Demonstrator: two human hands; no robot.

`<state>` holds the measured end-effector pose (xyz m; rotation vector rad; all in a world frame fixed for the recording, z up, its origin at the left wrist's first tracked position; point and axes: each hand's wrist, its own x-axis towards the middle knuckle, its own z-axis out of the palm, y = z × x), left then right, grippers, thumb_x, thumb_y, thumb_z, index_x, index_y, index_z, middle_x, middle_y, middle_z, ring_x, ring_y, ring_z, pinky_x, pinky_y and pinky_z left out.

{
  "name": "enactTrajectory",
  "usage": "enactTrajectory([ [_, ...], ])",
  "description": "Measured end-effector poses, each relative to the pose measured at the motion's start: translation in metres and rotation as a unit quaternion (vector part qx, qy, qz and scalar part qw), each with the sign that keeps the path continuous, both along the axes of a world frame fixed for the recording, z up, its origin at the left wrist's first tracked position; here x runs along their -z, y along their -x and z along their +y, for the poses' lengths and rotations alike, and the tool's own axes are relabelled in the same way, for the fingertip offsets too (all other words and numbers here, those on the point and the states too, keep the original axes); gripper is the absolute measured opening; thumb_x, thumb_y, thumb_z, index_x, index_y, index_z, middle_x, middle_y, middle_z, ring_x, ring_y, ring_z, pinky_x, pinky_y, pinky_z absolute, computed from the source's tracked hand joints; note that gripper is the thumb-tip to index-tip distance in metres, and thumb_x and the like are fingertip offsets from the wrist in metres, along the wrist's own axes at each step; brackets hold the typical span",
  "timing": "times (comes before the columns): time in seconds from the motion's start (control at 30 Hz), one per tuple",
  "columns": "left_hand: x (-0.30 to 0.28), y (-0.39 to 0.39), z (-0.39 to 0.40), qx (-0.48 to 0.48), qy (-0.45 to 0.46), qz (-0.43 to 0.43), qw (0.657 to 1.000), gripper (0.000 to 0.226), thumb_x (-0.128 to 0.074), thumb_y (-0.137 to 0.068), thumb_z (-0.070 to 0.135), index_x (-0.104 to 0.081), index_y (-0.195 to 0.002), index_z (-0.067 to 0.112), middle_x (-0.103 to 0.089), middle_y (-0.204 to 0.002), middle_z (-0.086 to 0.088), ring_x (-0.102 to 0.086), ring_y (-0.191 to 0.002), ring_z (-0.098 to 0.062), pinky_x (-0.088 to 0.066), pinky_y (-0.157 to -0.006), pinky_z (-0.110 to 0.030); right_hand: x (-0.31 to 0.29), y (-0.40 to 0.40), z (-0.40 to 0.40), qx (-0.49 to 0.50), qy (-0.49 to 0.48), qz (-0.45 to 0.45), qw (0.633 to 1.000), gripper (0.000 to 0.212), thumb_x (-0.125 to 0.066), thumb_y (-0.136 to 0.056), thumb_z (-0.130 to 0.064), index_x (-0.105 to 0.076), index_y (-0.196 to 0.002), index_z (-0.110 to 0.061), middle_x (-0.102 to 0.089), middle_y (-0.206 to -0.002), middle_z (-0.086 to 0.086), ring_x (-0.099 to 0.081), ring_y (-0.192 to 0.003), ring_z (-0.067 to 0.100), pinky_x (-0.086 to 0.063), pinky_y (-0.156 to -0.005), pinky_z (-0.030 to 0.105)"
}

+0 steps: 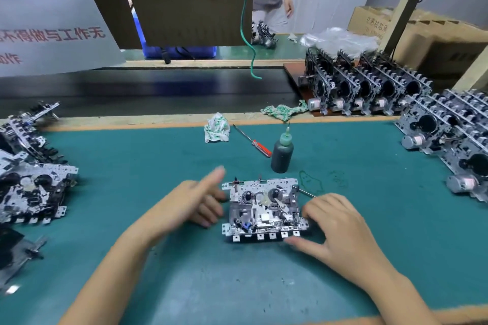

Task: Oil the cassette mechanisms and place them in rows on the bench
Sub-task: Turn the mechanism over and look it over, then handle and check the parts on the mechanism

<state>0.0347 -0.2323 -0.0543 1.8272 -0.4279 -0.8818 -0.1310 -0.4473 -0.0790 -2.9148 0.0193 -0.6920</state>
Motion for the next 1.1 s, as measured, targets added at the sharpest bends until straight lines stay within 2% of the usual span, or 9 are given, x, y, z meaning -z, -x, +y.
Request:
enactTrajectory([
  [0.1, 0.006, 0.033, 0.006, 0.059, -0.191, -0.341, 0.919, 0.073, -0.032, -0.044, 0.101, -0.059, -0.073, 0.040, -0.061, -0.064, 0.012, -0.057, -0.062, -0.004, -0.043, -0.058, -0.023, 0.001, -0.004, 0.005, 0.006, 0.013, -0.016, 1.000, 0.048, -0.048, -0.079, -0.062, -0.050, -0.065, -0.016, -0.047, -0.064, -0.007, -0.047, -0.061, 0.018, -0.030, -0.069, 0.024],
  [0.17, 0.014, 0.049, 0.004, 0.066, -0.220, -0.447, 0.865, 0.059, -0.030, -0.047, 0.099, -0.046, -0.068, 0.046, -0.060, -0.072, 0.016, -0.059, -0.075, -0.007, -0.035, -0.056, -0.024, 0.003, -0.005, 0.008, 0.012, 0.030, -0.017, 0.999, 0.047, -0.049, -0.079, -0.059, -0.052, -0.064, -0.015, -0.049, -0.065, -0.005, -0.049, -0.061, 0.019, -0.031, -0.067, 0.025],
  [0.27, 0.019, 0.052, -0.002, 0.017, -0.213, -0.469, 0.857, 0.056, -0.042, -0.054, 0.091, -0.048, -0.067, 0.036, -0.062, -0.071, 0.012, -0.060, -0.073, -0.010, -0.033, -0.056, -0.026, 0.004, -0.006, 0.009, 0.014, 0.041, -0.016, 0.999, 0.046, -0.051, -0.078, -0.057, -0.054, -0.062, -0.014, -0.050, -0.064, -0.004, -0.050, -0.059, 0.020, -0.032, -0.065, 0.025],
  [0.37, 0.023, 0.055, -0.007, -0.017, -0.161, -0.531, 0.832, 0.055, -0.050, -0.055, 0.080, -0.033, -0.047, 0.028, -0.052, -0.044, 0.004, -0.054, -0.044, -0.015, -0.026, -0.043, -0.024, 0.006, -0.006, 0.007, 0.019, 0.040, -0.018, 0.999, 0.046, -0.050, -0.078, -0.055, -0.054, -0.061, -0.013, -0.050, -0.063, -0.004, -0.050, -0.059, 0.020, -0.032, -0.062, 0.027],
  [0.47, 0.026, 0.058, -0.010, -0.059, -0.145, -0.550, 0.820, 0.056, -0.047, -0.052, 0.076, -0.042, -0.041, 0.022, -0.046, -0.035, 0.001, -0.048, -0.032, -0.019, -0.022, -0.039, -0.019, 0.006, -0.008, 0.005, 0.008, 0.015, -0.021, 1.000, 0.044, -0.053, -0.077, -0.055, -0.053, -0.061, -0.013, -0.049, -0.062, -0.004, -0.046, -0.059, 0.018, -0.032, -0.060, 0.027],
  [0.6, 0.028, 0.057, -0.011, -0.081, -0.149, -0.553, 0.816, 0.053, -0.045, -0.050, 0.077, -0.027, -0.042, 0.027, -0.045, -0.033, 0.000, -0.049, -0.032, -0.021, -0.022, -0.039, -0.019, 0.007, -0.008, 0.005, -0.027, -0.010, -0.010, 1.000, 0.045, -0.059, -0.070, -0.059, -0.047, -0.062, -0.016, -0.045, -0.063, -0.005, -0.038, -0.060, 0.014, -0.029, -0.060, 0.024],
  [0.73, 0.032, 0.056, -0.008, -0.035, -0.136, -0.565, 0.813, 0.058, -0.047, -0.051, 0.080, -0.049, -0.044, 0.022, -0.047, -0.036, 0.004, -0.049, -0.033, -0.015, -0.029, -0.035, -0.018, 0.012, -0.006, 0.004, -0.016, -0.020, -0.024, 0.999, 0.048, -0.055, -0.076, -0.059, -0.052, -0.061, -0.013, -0.049, -0.062, -0.004, -0.046, -0.060, 0.017, -0.030, -0.059, 0.023],
  [0.87, 0.031, 0.056, -0.004, -0.011, -0.101, -0.579, 0.809, 0.058, -0.048, -0.052, 0.081, -0.029, -0.052, 0.026, -0.041, -0.035, 0.005, -0.044, -0.032, -0.012, -0.030, -0.035, -0.019, 0.010, -0.007, 0.005, 0.002, 0.012, -0.027, 1.000, 0.051, -0.051, -0.074, -0.064, -0.053, -0.061, -0.015, -0.050, -0.062, -0.006, -0.048, -0.061, 0.016, -0.032, -0.059, 0.022],
  [1.1, 0.032, 0.053, 0.001, 0.038, -0.055, -0.592, 0.803, 0.050, -0.054, -0.060, 0.071, -0.028, -0.056, 0.029, -0.040, -0.037, 0.009, -0.041, -0.034, -0.007, -0.031, -0.034, -0.018, 0.009, -0.006, 0.010, 0.046, 0.024, -0.050, 0.997, 0.055, -0.051, -0.070, -0.069, -0.048, -0.054, -0.016, -0.047, -0.055, -0.006, -0.049, -0.055, 0.016, -0.037, -0.051, 0.026],
])
